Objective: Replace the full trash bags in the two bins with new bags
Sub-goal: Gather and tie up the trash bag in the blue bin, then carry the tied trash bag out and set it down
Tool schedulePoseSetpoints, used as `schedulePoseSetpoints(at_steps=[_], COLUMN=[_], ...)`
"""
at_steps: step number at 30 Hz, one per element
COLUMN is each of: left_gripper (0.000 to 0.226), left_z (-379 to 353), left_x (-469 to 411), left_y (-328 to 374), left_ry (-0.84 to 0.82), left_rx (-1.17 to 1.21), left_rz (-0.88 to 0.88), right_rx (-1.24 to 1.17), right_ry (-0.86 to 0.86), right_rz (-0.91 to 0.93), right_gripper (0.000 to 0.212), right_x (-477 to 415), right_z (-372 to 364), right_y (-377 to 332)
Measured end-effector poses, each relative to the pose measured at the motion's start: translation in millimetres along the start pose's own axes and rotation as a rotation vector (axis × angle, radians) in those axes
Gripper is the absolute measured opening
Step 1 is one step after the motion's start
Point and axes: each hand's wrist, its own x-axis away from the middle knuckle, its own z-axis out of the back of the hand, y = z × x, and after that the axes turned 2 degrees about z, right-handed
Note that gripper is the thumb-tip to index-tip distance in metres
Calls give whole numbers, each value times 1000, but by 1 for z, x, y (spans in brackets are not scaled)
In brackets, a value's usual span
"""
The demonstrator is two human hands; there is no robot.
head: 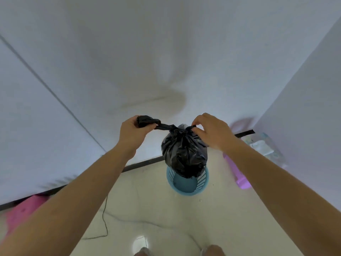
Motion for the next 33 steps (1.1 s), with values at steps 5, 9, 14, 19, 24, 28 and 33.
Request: schedulePoseSetpoints(at_steps=[5, 9, 14, 19, 24, 28, 33], left_gripper=[28, 64, 91, 91, 74, 52, 20], left_z=[80, 144, 230, 341, 468, 559, 669], left_x=[93, 150, 231, 321, 402, 460, 489], left_y=[79, 64, 24, -34, -76, -104, -145], left_ry=[156, 377, 543, 562, 467, 683, 873], left_rx=[2, -3, -236, -780, -687, -564, -558], left_rz=[-29, 66, 189, 86, 202, 248, 273], right_rx=[-122, -168, -165, -203, -369, -357, -354], right_ry=[12, -96, -202, -291, -382, -456, -491], right_rz=[154, 352, 584, 729, 859, 1007, 1086], right_gripper=[20, 16, 15, 14, 9, 11, 19], right_x=[-2, -5, 15, 47, 96, 131, 128], right_z=[91, 93, 59, 24, -17, -43, -90], right_y=[-97, -182, -309, -468, -651, -769, -874])
